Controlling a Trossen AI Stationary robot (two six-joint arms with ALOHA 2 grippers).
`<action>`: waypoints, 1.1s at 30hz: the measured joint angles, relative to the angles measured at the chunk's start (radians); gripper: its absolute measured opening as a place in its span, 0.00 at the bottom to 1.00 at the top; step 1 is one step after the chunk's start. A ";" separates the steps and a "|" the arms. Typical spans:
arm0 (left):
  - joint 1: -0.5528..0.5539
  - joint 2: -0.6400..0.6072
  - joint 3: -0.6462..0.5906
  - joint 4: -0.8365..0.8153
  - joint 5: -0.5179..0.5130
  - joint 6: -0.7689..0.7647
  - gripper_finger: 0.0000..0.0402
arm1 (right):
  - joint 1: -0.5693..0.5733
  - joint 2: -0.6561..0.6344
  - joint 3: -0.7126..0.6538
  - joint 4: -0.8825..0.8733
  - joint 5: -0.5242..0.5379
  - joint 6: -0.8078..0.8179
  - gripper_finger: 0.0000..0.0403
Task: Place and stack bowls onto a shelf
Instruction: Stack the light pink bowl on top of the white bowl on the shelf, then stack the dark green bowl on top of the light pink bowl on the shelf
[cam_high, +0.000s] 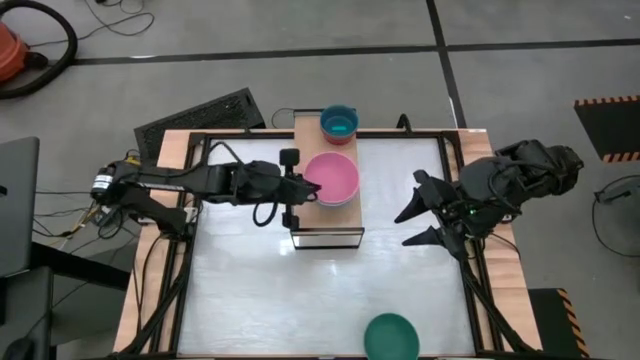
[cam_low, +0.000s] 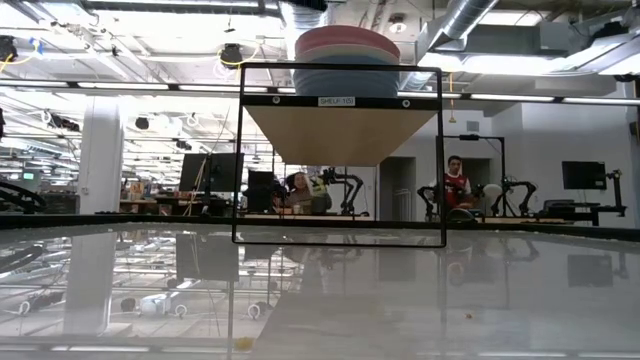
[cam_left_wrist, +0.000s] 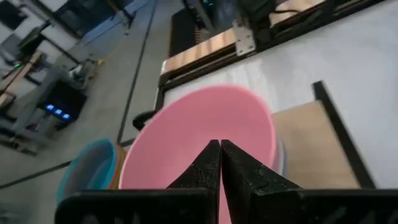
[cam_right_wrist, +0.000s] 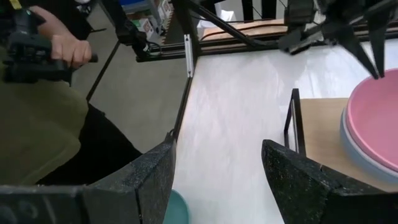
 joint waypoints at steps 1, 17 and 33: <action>0.000 -0.008 -0.032 0.031 -0.014 -0.006 0.00 | 0.000 0.000 0.000 0.000 0.001 0.000 0.66; 0.028 -0.013 -0.117 0.061 -0.034 -0.108 0.00 | 0.000 0.000 0.000 0.000 0.001 0.002 0.66; -0.109 -0.180 0.082 0.067 -0.037 -0.108 0.10 | 0.249 -0.001 -0.345 -0.016 0.076 0.784 0.66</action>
